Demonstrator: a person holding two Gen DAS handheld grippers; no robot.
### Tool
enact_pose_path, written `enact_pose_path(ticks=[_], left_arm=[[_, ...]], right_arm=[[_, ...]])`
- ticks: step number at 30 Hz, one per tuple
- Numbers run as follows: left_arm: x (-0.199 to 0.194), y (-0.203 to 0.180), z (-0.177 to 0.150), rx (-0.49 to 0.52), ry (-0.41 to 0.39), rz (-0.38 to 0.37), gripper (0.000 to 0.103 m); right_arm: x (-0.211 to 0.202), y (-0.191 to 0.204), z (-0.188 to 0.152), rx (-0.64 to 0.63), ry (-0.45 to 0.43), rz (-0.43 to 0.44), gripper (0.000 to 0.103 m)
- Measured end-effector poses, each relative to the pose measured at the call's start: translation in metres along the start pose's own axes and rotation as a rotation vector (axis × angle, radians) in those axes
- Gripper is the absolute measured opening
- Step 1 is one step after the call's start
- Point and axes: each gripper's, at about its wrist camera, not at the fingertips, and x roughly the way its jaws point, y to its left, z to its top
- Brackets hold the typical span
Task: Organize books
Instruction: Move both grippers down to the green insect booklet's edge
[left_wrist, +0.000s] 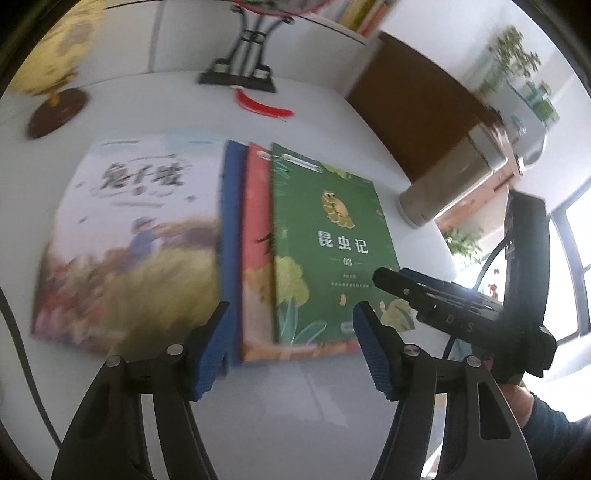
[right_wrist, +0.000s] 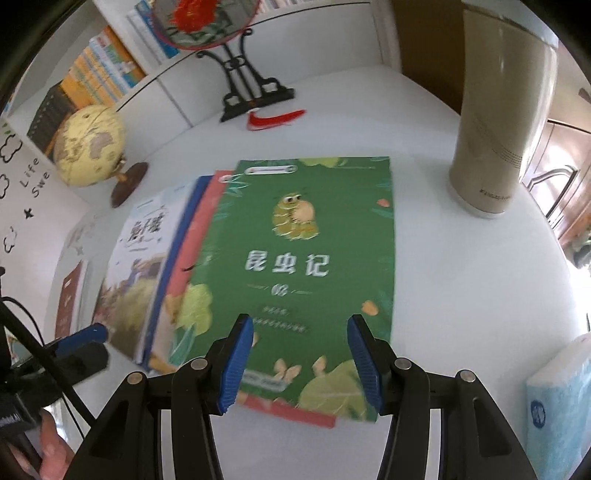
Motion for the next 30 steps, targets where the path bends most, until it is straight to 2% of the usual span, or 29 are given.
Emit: enact_pose_path(ticks=[6, 8, 15, 18, 22, 30], left_arm=[[0.038, -0.005, 0.013, 0.02, 0.058, -0.013, 0.063], [0.043, -0.004, 0.015, 0.019, 0.055, -0.024, 0.063], [0.049, -0.007, 0.016, 0.0, 0.068, -0.065, 0.063], [0.049, -0.008, 0.017, -0.003, 0.066, -0.062, 0.063], [0.05, -0.006, 0.016, -0.015, 0.063, -0.071, 0.063], [0.037, 0.003, 0.005, -0.035, 0.059, -0.089, 0.063]], right_arm=[[0.015, -0.008, 0.012, 0.006, 0.003, -0.053, 0.051], [0.017, -0.014, 0.014, 0.022, 0.005, -0.055, 0.051], [0.024, -0.021, 0.023, 0.01, 0.014, -0.069, 0.051], [0.02, -0.023, 0.024, 0.001, -0.007, -0.129, 0.051], [0.032, -0.033, 0.023, 0.05, 0.055, -0.054, 0.052], [0.027, -0.012, 0.018, -0.032, 0.042, -0.106, 0.054]])
